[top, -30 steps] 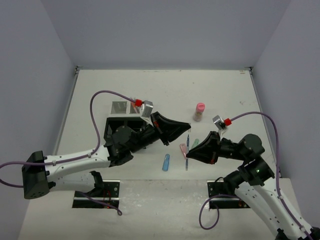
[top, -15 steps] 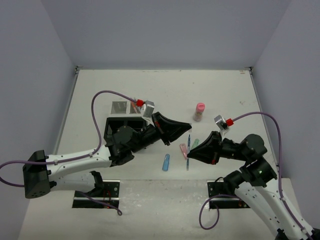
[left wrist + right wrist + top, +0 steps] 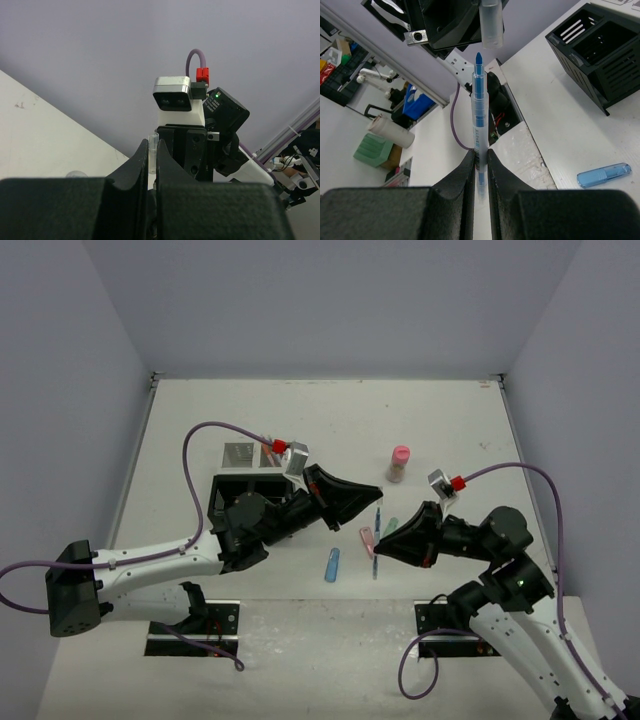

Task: Sort the stationery into containers
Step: Close the pen cap on the pen.

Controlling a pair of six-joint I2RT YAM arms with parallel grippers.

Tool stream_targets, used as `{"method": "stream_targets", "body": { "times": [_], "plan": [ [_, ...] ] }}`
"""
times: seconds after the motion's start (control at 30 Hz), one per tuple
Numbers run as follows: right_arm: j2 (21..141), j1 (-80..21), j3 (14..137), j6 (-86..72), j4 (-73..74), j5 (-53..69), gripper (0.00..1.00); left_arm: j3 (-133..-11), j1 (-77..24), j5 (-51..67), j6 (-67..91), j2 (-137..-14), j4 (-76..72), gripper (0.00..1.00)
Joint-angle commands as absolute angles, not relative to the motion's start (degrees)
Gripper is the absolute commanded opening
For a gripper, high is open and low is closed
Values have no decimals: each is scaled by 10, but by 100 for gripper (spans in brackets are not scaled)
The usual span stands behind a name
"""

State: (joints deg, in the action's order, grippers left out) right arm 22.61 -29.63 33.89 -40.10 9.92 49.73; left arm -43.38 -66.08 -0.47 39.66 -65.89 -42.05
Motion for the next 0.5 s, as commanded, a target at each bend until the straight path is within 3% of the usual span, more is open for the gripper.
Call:
{"method": "stream_targets", "body": {
  "times": [0.0,0.47],
  "plan": [
    [225,-299,365,-386,113,479,0,-435,-663,-11,390,-651,-450,0],
    [230,-300,383,-385,133,456,0,-426,-663,-4,401,-658,-460,0]
  ]
}}
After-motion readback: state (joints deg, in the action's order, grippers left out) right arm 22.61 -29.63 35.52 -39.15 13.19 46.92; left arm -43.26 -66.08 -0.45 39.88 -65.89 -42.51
